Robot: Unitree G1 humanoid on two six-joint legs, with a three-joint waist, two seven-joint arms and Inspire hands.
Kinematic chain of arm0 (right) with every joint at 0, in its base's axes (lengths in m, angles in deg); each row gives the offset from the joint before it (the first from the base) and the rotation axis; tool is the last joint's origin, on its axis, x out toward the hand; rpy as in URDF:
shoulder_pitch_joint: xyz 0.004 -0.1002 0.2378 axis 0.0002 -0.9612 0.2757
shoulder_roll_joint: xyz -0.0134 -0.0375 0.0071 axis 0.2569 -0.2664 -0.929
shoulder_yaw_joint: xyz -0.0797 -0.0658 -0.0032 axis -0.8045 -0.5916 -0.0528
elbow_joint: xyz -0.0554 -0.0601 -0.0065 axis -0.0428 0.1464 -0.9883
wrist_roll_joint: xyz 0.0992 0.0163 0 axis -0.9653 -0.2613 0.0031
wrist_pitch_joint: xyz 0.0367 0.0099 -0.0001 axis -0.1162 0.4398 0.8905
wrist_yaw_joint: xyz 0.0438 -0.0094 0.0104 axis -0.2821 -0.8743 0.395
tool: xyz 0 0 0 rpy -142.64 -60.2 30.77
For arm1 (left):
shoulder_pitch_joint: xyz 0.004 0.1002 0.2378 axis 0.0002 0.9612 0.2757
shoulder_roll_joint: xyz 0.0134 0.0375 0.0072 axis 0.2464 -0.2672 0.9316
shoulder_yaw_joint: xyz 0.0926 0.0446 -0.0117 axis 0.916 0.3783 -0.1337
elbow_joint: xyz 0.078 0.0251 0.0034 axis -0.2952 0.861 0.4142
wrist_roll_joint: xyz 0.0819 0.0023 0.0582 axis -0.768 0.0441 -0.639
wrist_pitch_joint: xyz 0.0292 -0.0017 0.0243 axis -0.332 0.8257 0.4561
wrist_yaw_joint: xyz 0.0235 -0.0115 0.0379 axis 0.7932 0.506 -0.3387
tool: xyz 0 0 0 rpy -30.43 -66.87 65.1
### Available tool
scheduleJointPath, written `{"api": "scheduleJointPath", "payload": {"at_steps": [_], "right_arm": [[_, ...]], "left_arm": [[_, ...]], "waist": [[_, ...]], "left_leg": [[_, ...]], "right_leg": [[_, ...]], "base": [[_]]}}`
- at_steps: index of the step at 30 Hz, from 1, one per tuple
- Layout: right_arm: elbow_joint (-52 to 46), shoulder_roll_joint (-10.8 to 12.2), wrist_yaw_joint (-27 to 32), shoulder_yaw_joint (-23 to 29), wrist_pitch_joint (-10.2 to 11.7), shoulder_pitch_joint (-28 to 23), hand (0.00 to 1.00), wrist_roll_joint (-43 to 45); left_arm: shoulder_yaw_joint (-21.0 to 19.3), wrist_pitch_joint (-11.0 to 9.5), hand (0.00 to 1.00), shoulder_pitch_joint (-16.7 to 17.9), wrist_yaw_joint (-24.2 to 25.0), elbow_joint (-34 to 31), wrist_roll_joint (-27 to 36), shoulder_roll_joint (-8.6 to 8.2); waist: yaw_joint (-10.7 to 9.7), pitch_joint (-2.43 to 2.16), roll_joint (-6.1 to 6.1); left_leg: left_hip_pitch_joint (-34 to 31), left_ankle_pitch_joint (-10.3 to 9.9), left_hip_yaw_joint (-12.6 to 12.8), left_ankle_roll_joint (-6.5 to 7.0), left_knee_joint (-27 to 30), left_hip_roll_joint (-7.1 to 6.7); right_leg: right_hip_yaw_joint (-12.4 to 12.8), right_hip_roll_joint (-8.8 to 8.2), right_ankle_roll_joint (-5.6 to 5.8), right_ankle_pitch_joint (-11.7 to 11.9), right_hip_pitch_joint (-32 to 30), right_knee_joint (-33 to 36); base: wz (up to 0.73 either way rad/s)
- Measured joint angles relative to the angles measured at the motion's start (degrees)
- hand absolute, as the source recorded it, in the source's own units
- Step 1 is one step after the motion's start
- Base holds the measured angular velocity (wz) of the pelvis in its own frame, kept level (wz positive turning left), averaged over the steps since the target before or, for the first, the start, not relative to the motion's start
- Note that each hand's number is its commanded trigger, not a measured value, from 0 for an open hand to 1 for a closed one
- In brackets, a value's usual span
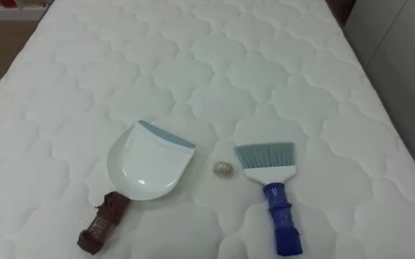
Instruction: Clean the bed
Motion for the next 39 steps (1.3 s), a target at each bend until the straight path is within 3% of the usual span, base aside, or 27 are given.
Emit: {"api": "scheduleJointPath", "payload": {"at_steps": [20, 31, 32, 34, 37, 39], "right_arm": [[-0.39, 0.07, 1.17, -0.03, 0.33, 0.12, 0.0, -1.55], [-1.3, 0.16, 2.42, -0.36, 2.39, 0.05, 0.0, -7.94], [-1.34, 0.16, 2.41, -0.65, 2.74, 0.1, 0.0, -8.59], [-1.33, 0.23, 2.4, -0.69, 3.49, 0.11, 0.0, -8.8], [-1.28, 0.44, 2.71, -0.67, 4.99, 0.24, 0.0, -10.57], [-1.26, 0.67, 2.74, -0.71, 5.91, 0.25, 0.0, -11.52]], "left_arm": [[-0.19, -0.15, 0.0, 0.1, -0.05, -0.7, -0.04, -0.27], [-0.46, -3.67, 0.0, -0.31, -7.5, -0.76, -0.24, 0.03], [-0.46, -4.09, 0.0, -0.5, -8.33, -0.78, -0.21, 0.1], [-1.23, -5.14, 0.0, -1.02, -9.49, -0.83, -0.19, 0.21], [-2.26, -5.96, 0.0, -1.37, -12.07, -4.55, 0.1, 0.23], [-2.33, -8.54, 0.0, -1.36, -15.03, -8.34, 0.22, 0.43]], "waist": [[0.33, -0.22, -0.4], [0.35, 0.26, -1.62], [0.35, 0.02, -1.52], [0.38, 0.05, -1.68], [0.31, 0.04, -1.73], [0.36, 0.04, -1.6]], "left_leg": [[-0.31, 0.0, -0.05, 0.0, -0.01, -0.02], [0.5, 0.0, -0.15, 0.0, -0.06, -0.06], [0.51, 0.0, -0.27, 0.0, -0.09, -0.09], [0.44, 0.0, -0.49, 0.0, -0.09, -0.08], [0.37, 0.0, -0.68, 0.0, -0.04, -0.02], [-0.01, 0.0, -0.63, 0.01, -0.03, -0.09]], "right_leg": [[0.4, 0.04, 0.15, 0.11, 0.31, -0.06], [0.06, 0.04, 0.13, 0.11, 0.9, -0.3], [-0.02, 0.04, 0.13, 0.12, 0.97, -0.4], [-0.07, 0.09, 0.12, 0.13, 0.95, -0.33], [-0.41, 0.14, 0.06, 0.48, 0.95, -1.0], [-0.74, 0.15, 0.04, 0.62, 0.9, -1.07]], "base": [[0.0], [0.01], [0.0], [0.04], [0.02], [0.0]]}}
